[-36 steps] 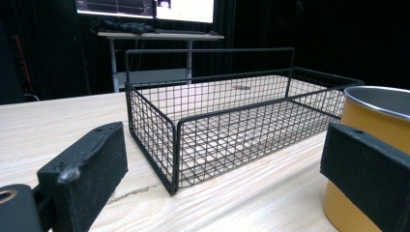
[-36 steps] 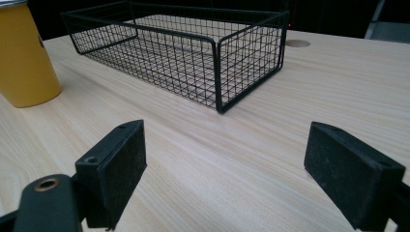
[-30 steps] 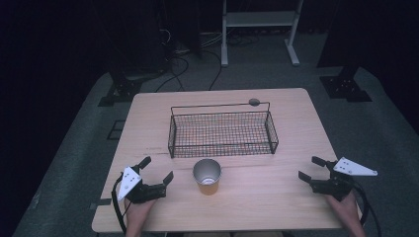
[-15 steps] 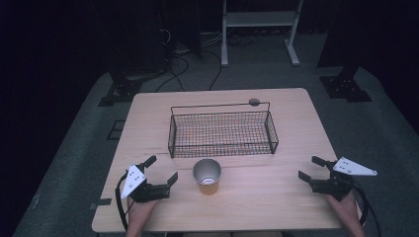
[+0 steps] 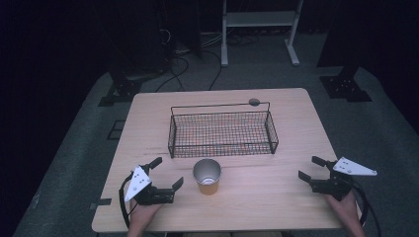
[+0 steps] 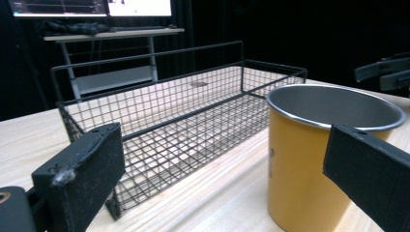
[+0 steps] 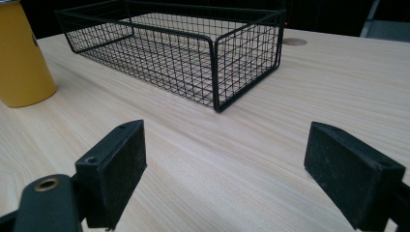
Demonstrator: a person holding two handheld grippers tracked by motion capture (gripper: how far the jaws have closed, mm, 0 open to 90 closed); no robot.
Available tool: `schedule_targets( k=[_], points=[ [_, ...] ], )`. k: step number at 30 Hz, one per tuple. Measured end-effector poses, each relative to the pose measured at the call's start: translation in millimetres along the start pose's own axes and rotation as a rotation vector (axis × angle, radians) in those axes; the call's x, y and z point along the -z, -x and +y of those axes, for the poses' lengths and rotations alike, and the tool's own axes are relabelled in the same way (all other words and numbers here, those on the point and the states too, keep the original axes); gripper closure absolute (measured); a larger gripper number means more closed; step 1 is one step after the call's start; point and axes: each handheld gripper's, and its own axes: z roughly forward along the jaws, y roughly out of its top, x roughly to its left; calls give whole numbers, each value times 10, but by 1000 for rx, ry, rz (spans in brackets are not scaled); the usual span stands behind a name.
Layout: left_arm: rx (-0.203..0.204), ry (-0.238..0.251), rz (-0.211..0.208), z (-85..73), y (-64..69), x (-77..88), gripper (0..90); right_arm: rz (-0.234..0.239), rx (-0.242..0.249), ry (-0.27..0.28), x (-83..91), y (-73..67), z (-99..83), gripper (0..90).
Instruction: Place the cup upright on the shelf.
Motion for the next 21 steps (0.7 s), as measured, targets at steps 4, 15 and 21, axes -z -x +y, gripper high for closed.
schedule_targets(
  k=[4, 15, 21],
  points=[
    [0, 0, -23, -1, 35, -2, 5, 1, 1, 0, 0, 0, 0, 140],
    [0, -5, -103, 10, 116, -29, 5, 2, -1, 3, 0, 6, 0, 140],
    [-14, -18, -126, 7, 170, -42, 5, 3, -3, 4, 0, 7, 0, 140]
  ],
)
